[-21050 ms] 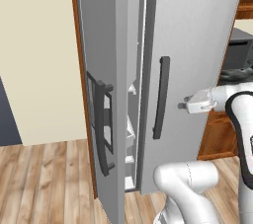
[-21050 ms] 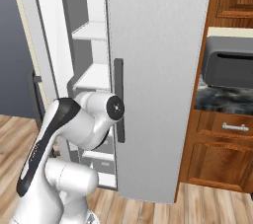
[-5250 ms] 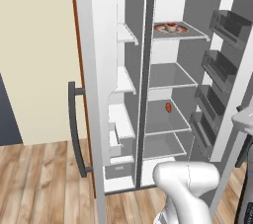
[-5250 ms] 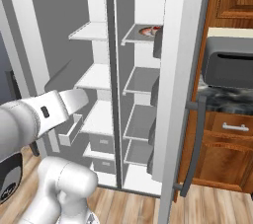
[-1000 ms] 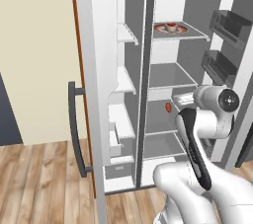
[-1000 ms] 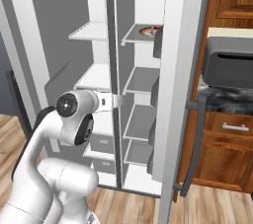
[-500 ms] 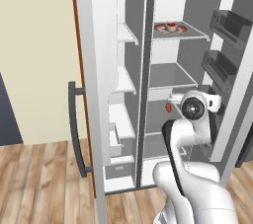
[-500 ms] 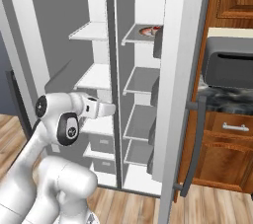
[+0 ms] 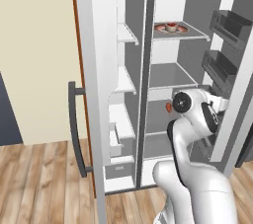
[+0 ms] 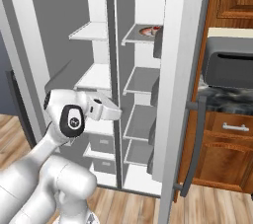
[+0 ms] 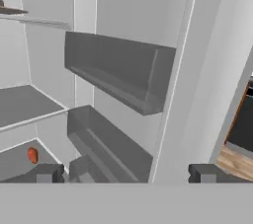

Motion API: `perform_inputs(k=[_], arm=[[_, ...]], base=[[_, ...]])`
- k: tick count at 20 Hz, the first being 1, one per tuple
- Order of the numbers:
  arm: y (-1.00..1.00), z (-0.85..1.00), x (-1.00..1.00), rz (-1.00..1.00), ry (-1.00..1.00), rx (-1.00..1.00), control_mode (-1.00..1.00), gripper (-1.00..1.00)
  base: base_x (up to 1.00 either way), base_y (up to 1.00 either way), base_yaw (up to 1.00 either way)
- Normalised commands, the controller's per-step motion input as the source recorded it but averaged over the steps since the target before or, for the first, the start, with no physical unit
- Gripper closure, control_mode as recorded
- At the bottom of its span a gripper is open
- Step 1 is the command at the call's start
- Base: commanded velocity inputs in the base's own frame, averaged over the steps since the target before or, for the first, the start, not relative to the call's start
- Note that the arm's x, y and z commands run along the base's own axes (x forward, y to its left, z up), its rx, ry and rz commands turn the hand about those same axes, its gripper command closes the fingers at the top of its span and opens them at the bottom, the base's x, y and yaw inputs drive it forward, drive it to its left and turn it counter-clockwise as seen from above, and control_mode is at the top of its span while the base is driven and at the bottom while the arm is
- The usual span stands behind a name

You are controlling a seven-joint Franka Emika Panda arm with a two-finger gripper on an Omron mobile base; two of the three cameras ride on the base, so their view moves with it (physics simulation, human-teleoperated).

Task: Retrieve the steak from the fridge and place it on the saucepan with marinade on the stove.

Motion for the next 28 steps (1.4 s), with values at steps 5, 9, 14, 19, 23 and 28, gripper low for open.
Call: perform_inputs(k=[5,9,14,19,23,28], arm=[[-0.52,0.02,-0.03,-0.18,0.00,0.00,-1.00,-1.00],[-0.09,-0.01,0.00,-0.11,0.00,0.00,-1.00,-1.00],[-0.21,-0.04,0.02,-0.11,-0.02,0.00,-1.00,-1.00],[-0.45,-0.01,0.14,-0.10,-0.05,-0.01,-1.00,-1.00],[-0.59,0.00,0.13,-0.08,-0.02,0.00,-1.00,-1.00],[-0.62,0.00,0.22,-0.05,0.00,0.00,-1.00,-1.00]], base=[[0.00,0.00,0.00],[0.00,0.00,0.00],[0.00,0.00,0.00],[0.00,0.00,0.00],[0.00,0.00,0.00],[0.00,0.00,0.00]])
